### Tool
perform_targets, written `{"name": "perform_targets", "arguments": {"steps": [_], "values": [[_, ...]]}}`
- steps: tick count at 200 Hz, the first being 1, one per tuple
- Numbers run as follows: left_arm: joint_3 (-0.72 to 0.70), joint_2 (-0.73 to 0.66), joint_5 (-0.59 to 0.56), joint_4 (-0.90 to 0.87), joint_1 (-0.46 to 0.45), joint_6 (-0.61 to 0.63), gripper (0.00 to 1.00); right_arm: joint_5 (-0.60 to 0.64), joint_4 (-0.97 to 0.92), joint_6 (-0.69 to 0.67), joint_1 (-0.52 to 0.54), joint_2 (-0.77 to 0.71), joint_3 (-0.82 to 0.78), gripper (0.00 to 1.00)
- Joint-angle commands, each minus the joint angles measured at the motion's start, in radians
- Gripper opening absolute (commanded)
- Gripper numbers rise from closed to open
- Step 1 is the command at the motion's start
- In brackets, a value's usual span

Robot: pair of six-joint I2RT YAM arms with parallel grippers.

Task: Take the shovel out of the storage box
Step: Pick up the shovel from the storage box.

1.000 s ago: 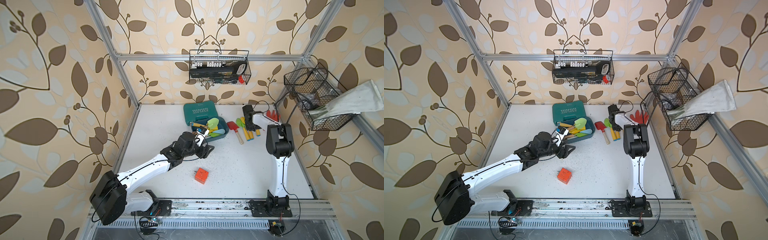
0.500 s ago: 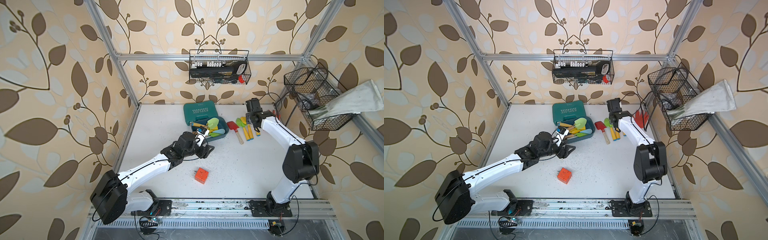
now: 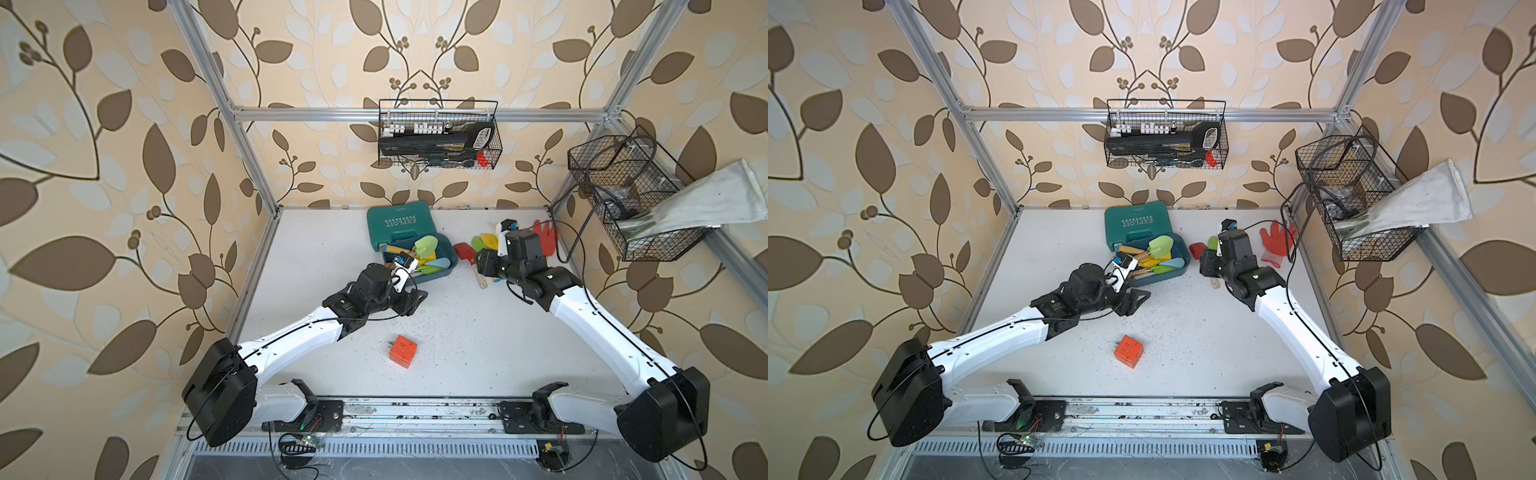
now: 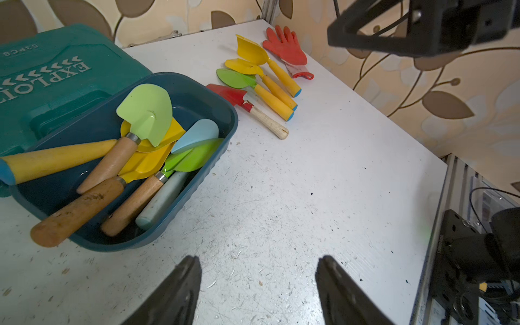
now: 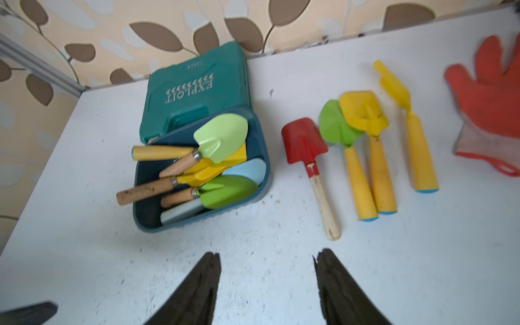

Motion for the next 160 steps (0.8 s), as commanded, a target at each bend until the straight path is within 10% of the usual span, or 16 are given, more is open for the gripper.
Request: {"name": "perform_targets", "arguments": {"steps": [1, 160], "values": [[0.040, 0.013, -0.055, -0.002, -0.005, 0.029, 0.70, -0.075, 0.078, 0.041, 0.002, -0.031, -0.085, 0.58], [0.559, 0.500, -0.164, -0.435, 0.166, 0.176, 0.57, -0.172, 0.126, 0.042, -0.127, -0.045, -0.188, 0.59]]}}
